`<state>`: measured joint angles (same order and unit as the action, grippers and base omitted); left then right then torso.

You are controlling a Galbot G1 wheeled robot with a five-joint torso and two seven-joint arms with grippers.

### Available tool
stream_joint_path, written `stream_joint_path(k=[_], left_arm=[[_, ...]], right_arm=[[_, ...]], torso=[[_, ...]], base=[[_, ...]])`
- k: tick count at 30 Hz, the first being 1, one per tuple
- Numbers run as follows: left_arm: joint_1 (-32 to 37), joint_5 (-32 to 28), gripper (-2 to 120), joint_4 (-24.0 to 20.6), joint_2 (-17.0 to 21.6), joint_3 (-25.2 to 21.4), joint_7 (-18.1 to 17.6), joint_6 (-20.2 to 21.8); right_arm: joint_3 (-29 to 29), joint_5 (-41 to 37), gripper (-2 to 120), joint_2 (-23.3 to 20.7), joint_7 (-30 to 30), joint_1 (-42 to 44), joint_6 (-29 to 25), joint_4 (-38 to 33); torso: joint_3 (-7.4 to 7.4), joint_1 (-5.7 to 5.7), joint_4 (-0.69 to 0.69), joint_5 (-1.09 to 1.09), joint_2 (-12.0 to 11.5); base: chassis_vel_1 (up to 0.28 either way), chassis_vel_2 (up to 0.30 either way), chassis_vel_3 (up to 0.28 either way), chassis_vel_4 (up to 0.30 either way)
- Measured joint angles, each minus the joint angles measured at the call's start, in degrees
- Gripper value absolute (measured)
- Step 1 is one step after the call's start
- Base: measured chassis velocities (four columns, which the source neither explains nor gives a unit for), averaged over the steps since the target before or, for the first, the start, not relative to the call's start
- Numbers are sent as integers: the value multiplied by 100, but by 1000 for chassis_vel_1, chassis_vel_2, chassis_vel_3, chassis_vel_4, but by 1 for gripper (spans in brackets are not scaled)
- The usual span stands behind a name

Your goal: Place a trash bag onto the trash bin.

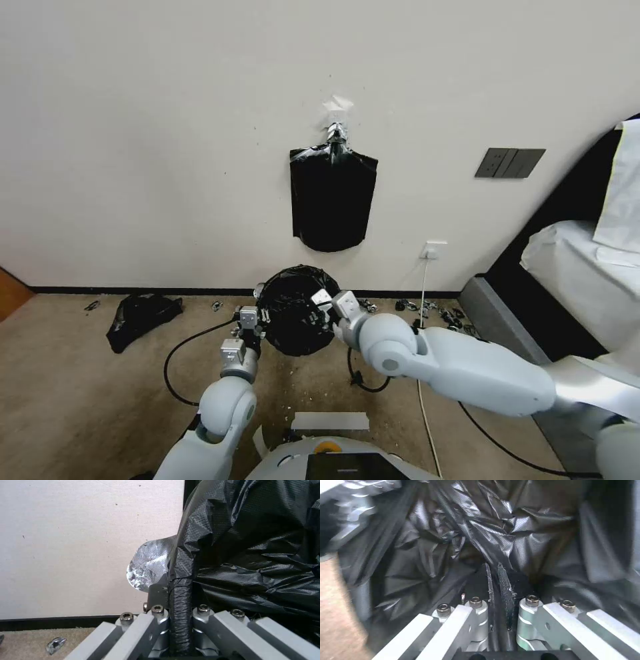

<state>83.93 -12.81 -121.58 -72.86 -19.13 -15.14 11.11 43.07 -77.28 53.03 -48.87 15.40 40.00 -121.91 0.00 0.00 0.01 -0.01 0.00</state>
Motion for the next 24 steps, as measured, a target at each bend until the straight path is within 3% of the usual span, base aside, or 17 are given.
stream_joint_path(k=[24], left_arm=[[76, 251, 1, 34, -83, 37, 170, -21]], right_arm=[[844, -484, 9, 982, -836, -608, -9, 1266]], torso=[[-1, 0, -1, 0, 0]], base=[[0, 0, 0, 0]])
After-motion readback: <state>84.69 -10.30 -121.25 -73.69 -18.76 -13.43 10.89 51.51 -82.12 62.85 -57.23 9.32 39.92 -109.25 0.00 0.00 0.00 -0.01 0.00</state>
